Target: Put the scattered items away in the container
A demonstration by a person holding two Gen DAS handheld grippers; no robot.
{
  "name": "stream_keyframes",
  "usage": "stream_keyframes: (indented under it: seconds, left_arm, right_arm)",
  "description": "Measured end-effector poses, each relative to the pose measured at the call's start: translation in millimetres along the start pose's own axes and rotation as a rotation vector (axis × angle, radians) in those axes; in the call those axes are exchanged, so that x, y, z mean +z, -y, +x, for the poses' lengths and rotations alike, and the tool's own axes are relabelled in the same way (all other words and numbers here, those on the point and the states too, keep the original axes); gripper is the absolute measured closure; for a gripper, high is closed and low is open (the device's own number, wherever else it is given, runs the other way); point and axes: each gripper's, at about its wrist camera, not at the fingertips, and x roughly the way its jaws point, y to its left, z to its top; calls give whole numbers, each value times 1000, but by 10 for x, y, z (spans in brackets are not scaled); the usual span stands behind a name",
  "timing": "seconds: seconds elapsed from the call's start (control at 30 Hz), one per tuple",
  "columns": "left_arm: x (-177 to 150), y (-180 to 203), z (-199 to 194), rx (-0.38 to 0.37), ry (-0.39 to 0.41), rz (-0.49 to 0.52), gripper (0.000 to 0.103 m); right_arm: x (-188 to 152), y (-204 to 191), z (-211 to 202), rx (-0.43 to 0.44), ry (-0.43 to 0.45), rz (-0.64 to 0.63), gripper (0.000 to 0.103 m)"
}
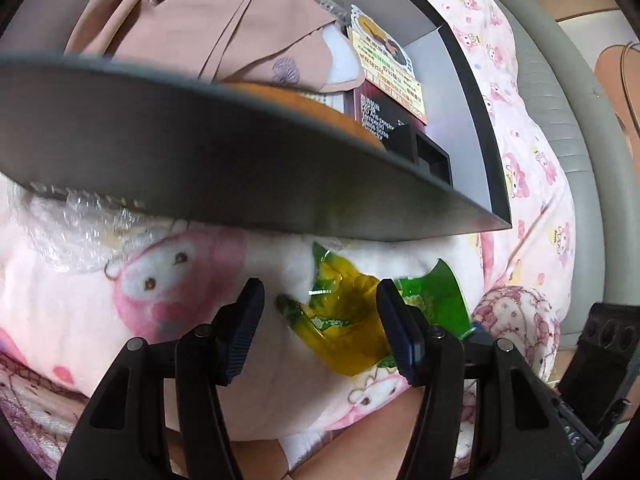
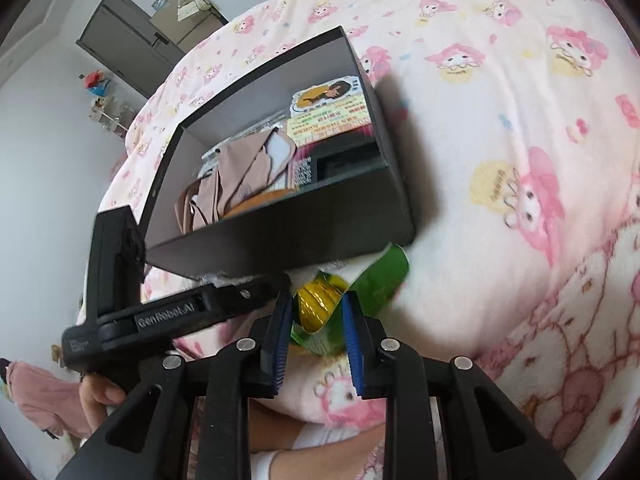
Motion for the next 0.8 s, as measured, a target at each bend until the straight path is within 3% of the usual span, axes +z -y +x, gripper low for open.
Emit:
stream_keyframes:
  seconds: [0.2, 0.3, 0.37, 0.53, 0.63, 0.73, 0.8]
  left_arm:
    - [-10, -2, 99, -66, -28, 14, 42]
    - [-21, -65, 197, -46, -2, 25, 31]
    - [-32, -112, 219, -75, -15, -8, 31]
    - [-141, -19, 150, -36, -33, 42, 32]
    - [-258, 8, 100, -36, -29, 58, 35]
    - [-324, -12, 37, -58, -23, 55, 38]
    - [-366, -17, -4, -61, -24, 46, 41]
  right_arm:
    - [-101, -25, -68, -26, -2, -11, 82]
    - [-59, -61, 10, -59, -13, -36, 82]
    - [40, -67, 83, -94, -31, -51, 81]
    - [169, -22, 177, -128, -47, -59, 76]
    - [139, 127, 263, -25, -105, 32, 76]
    - [63, 41, 213, -37, -80, -17, 76]
    - [20, -13, 246, -33, -109, -36, 76]
